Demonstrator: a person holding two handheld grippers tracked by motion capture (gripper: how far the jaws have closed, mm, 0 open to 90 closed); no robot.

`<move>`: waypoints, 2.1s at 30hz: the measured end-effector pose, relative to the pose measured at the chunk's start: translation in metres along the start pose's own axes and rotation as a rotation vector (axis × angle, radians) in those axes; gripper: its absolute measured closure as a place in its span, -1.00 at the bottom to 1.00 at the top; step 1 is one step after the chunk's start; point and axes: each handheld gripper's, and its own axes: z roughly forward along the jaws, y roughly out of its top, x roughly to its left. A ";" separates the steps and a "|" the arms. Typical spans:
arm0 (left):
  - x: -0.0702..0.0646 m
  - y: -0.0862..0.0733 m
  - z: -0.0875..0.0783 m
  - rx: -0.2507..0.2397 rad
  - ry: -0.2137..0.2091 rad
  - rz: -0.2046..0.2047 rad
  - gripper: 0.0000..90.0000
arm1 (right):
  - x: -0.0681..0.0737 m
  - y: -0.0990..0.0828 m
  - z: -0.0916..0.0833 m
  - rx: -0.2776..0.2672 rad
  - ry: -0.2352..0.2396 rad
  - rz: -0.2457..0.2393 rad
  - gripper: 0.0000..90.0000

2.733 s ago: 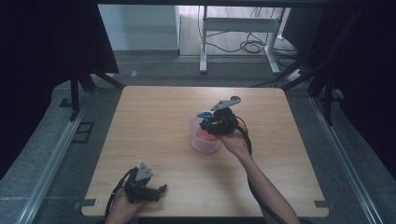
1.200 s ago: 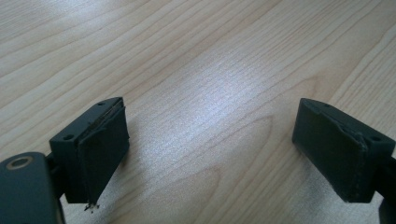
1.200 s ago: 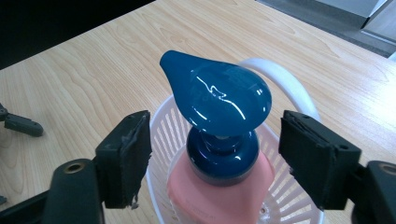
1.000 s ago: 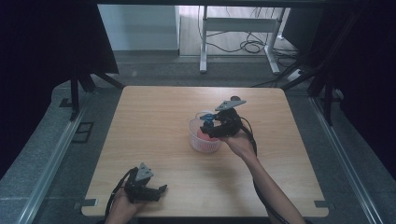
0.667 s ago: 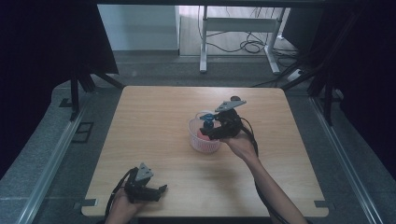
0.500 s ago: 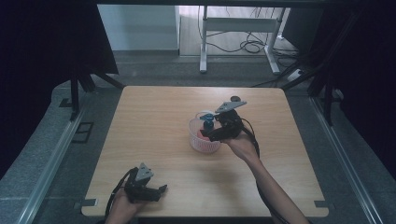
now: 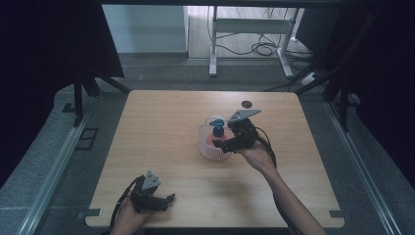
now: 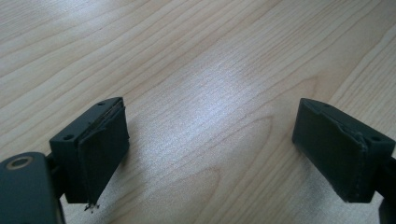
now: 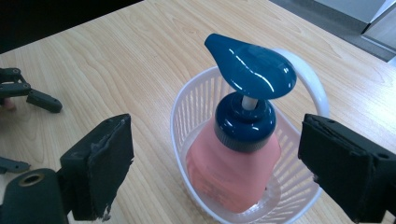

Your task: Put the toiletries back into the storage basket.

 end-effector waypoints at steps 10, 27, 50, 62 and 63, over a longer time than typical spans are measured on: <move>0.000 0.000 0.000 0.000 0.000 0.000 -0.77 | 0.004 -0.008 -0.008 0.001 0.009 -0.006 -0.78; 0.000 0.000 0.000 0.000 0.000 0.002 -0.77 | 0.013 -0.023 -0.021 -0.002 0.013 -0.020 -0.79; 0.000 0.000 0.000 -0.002 0.001 -0.001 -0.77 | 0.022 -0.046 -0.038 -0.022 0.023 -0.019 -0.79; 0.000 0.000 0.000 -0.002 0.001 -0.001 -0.77 | 0.023 -0.062 -0.048 -0.029 0.009 -0.012 -0.80; 0.000 0.000 0.000 -0.002 0.001 -0.001 -0.77 | 0.023 -0.063 -0.048 -0.028 0.008 -0.013 -0.80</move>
